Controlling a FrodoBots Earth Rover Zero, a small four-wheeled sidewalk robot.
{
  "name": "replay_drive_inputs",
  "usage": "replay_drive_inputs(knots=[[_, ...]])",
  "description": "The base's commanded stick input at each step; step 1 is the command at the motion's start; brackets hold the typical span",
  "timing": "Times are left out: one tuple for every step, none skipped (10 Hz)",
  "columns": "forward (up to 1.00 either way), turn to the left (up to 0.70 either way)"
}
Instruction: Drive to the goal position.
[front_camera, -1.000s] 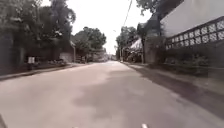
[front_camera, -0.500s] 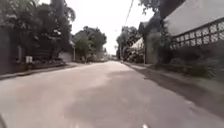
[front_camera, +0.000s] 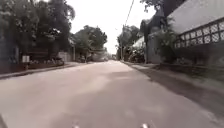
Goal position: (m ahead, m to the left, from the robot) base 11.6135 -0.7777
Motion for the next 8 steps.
replay_drive_inputs(knots=[[0.70,-0.35],[0.70,0.00],[0.70,0.00],[0.70,0.00],[0.70,0.00],[0.70,0.00],[0.70,0.00],[0.70,0.00]])
